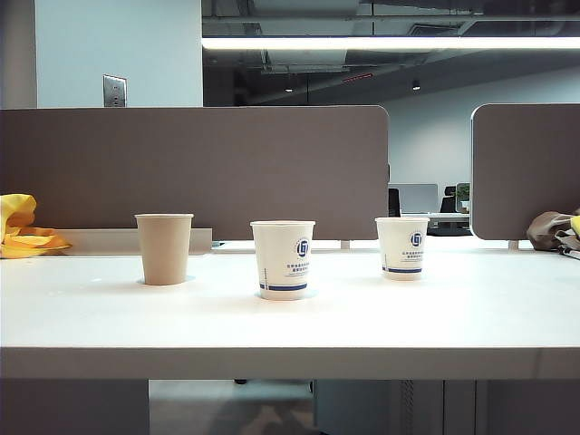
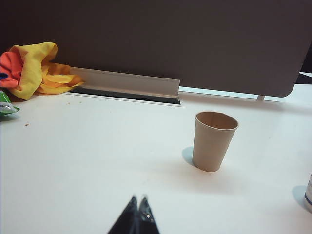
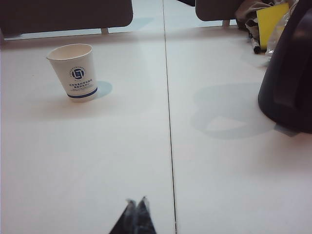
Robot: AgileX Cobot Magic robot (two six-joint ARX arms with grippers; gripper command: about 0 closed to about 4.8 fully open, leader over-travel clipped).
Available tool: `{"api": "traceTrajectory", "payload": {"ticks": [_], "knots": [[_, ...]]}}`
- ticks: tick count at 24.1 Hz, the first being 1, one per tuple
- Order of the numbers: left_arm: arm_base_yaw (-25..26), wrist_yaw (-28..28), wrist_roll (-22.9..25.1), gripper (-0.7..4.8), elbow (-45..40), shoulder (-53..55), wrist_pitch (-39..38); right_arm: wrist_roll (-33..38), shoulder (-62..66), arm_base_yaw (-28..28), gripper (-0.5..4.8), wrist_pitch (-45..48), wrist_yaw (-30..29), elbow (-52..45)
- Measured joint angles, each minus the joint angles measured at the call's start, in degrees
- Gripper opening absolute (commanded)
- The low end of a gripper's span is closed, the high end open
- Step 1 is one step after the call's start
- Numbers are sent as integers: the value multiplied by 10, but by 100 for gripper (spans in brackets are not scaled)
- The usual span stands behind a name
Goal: Pick up all the paper cups on the table one by one and stack them together.
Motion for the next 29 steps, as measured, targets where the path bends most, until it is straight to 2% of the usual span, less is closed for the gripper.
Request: {"api": "traceTrajectory", "payload": {"ticks": [29], "knots": [[-1, 0, 0, -5, 0, 0, -1, 0, 0, 7, -5, 0, -5, 0]]}}
